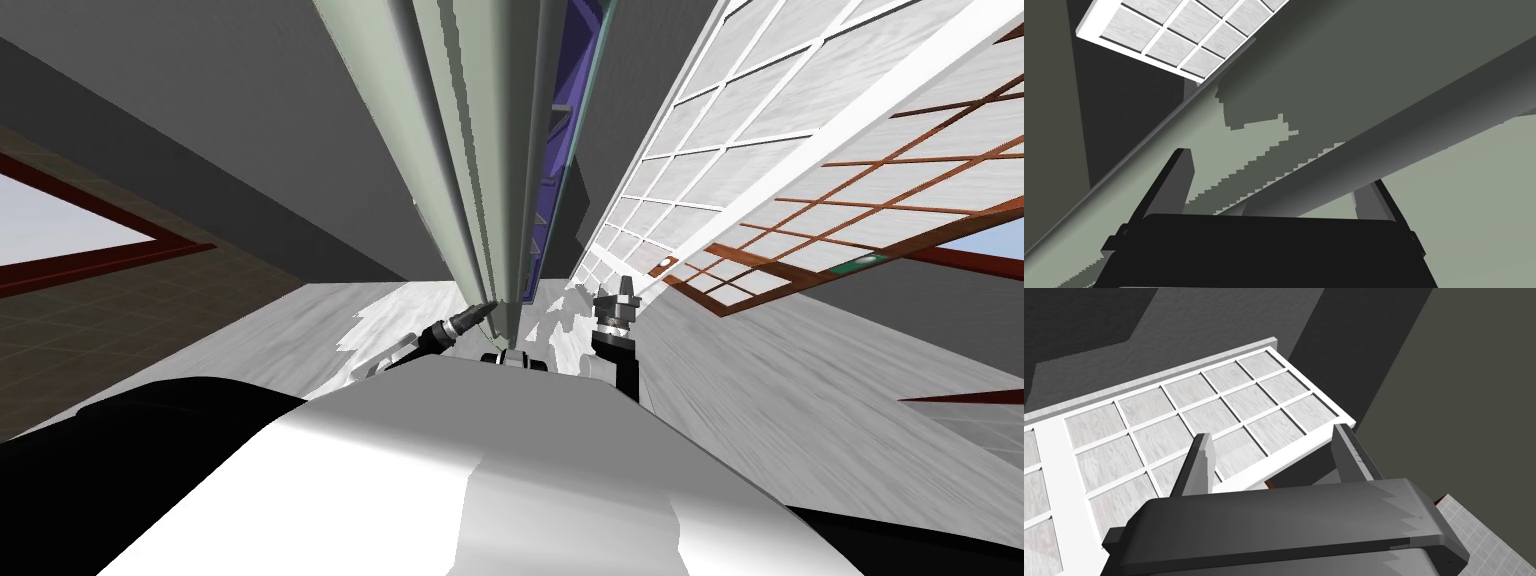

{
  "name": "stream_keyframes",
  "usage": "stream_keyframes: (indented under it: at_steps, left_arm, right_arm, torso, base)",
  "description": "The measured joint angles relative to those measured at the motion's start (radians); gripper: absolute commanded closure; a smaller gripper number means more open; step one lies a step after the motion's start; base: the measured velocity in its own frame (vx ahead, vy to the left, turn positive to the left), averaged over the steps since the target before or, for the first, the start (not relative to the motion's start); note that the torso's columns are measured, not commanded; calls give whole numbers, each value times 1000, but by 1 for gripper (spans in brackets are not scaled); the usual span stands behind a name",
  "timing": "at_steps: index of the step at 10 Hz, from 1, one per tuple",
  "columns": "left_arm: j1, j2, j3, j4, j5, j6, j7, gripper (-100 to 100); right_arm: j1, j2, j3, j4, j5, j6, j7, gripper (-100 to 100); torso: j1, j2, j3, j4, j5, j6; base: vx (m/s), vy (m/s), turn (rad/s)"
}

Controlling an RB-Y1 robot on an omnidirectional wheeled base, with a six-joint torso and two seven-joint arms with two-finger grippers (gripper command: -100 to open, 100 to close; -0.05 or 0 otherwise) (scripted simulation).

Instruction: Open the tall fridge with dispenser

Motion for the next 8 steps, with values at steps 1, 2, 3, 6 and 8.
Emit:
stream_keyframes:
  at_steps: [1, 2, 3, 6, 8]
  left_arm:
    - [-1, 4, 4, 4, -1, -3, -1, 100]
    - [1, 11, 8, 6, -2, -14, -3, 100]
    - [5, 13, 10, 0, -4, -19, -6, 100]
    - [1, 22, 4, -3, -5, -33, -5, 100]
    - [0, 21, 4, -3, -6, -32, -6, 100]
  right_arm:
    - [0, 0, 0, 0, 0, 0, 0, 0]
    - [0, 0, 0, 0, 0, 0, 0, 0]
    - [0, 0, 0, 0, 0, 0, 0, 0]
    - [0, 0, 0, 0, 0, 0, 0, 0]
    - [0, 0, 0, 0, 0, 0, 0, 0]
  torso:
    - [3, -2, -2, 2, 0, 1]
    - [5, 0, -1, 3, 1, 1]
    - [2, 3, 1, 3, 0, -2]
    - [-4, 7, 4, 3, -2, -3]
    - [-3, 8, 4, 2, -1, -2]
  base:
    - [-107, 164, -138]
    - [-128, 155, -26]
    - [-90, 129, -78]
    - [-42, 55, -18]
    - [15, -14, -14]
